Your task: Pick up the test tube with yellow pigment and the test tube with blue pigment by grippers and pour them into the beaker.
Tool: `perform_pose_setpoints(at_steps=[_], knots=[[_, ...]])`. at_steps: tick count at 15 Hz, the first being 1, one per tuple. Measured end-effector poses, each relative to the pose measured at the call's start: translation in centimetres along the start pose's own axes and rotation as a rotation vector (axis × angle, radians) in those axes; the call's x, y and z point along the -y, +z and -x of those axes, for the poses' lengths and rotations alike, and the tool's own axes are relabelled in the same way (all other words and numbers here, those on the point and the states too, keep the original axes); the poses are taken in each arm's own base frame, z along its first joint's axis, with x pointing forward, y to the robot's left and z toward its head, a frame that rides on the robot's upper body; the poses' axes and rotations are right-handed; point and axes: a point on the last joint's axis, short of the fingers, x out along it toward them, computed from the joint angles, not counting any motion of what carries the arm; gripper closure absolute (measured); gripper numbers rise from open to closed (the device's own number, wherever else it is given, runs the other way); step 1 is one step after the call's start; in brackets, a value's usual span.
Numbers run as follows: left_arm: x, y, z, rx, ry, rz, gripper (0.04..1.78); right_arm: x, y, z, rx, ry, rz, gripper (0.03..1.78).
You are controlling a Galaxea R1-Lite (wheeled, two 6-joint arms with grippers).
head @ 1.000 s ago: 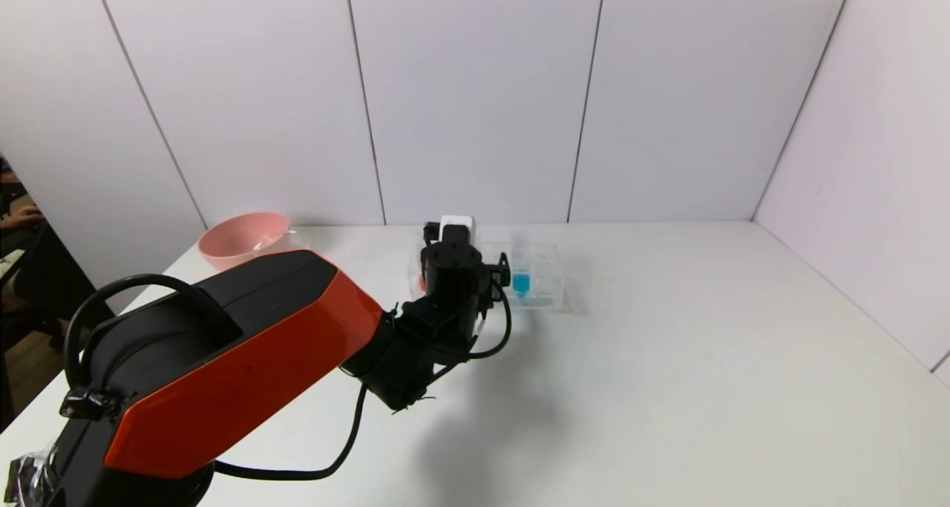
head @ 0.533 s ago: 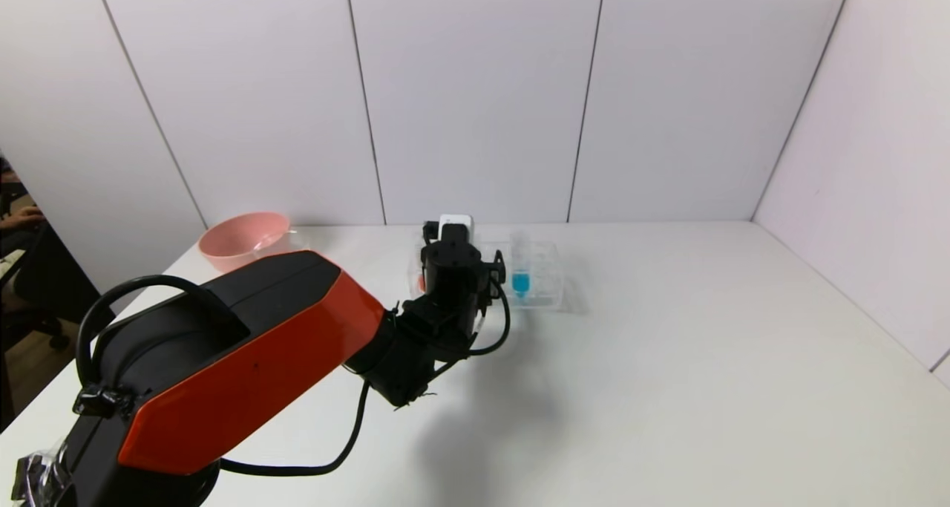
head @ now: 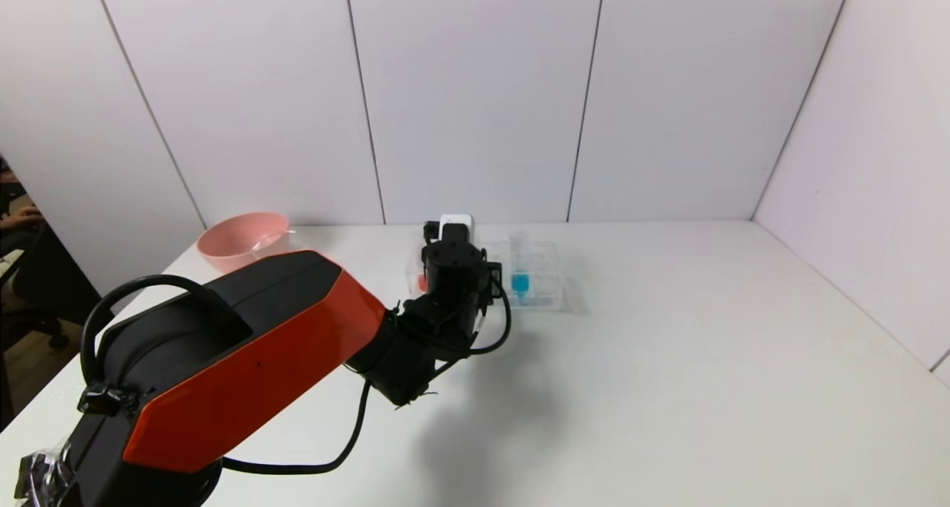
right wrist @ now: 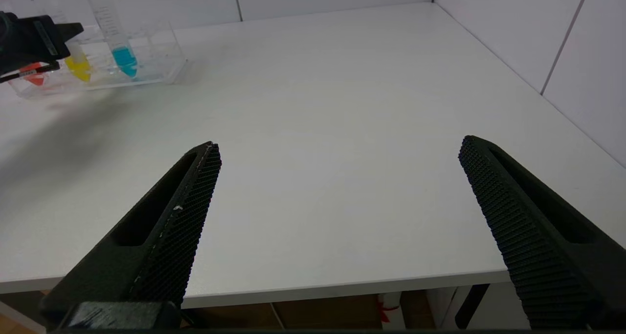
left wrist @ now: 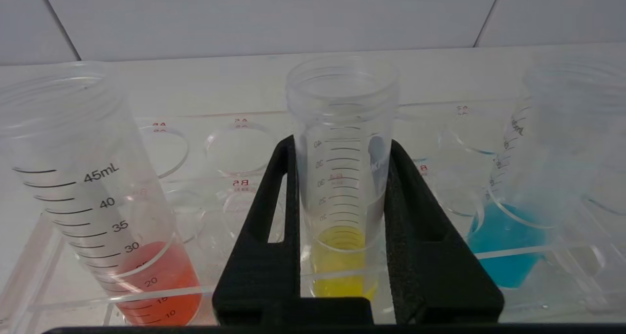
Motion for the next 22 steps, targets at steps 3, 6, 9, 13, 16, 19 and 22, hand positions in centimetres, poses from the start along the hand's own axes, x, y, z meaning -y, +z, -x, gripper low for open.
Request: perform_pose_setpoints(at_steps=[3, 6, 9, 13, 16, 19, 22], knots=[[0.0, 0.0, 0.0, -0.001, 0.002, -0.001, 1.35, 0.0, 0.0, 0.0, 0.0, 0.001, 0.001, 0.04], [0.0, 0.0, 0.0, -0.001, 0.005, -0.002, 1.35, 0.0, 0.0, 0.0, 0.0, 0.0, 0.001, 0.04], [0.0, 0.0, 0.0, -0.001, 0.005, -0.002, 1.35, 0.0, 0.0, 0.0, 0.0, 0.0, 0.001, 0.04], [0.0, 0.7, 0.2, 0.003, 0.004, -0.001, 1.35, 0.0, 0.0, 0.0, 0.0, 0.0, 0.001, 0.04], [0.3, 1.8, 0.7, 0.002, -0.001, -0.003, 1.35, 0.0, 0.0, 0.0, 0.0, 0.0, 0.001, 0.04], [0.3, 3.6, 1.2, 0.028, -0.003, 0.009, 1.35, 0.0, 0.0, 0.0, 0.0, 0.001, 0.001, 0.04], [0.6, 5.1, 1.9, 0.037, -0.012, 0.002, 1.35, 0.0, 0.0, 0.0, 0.0, 0.0, 0.001, 0.04]])
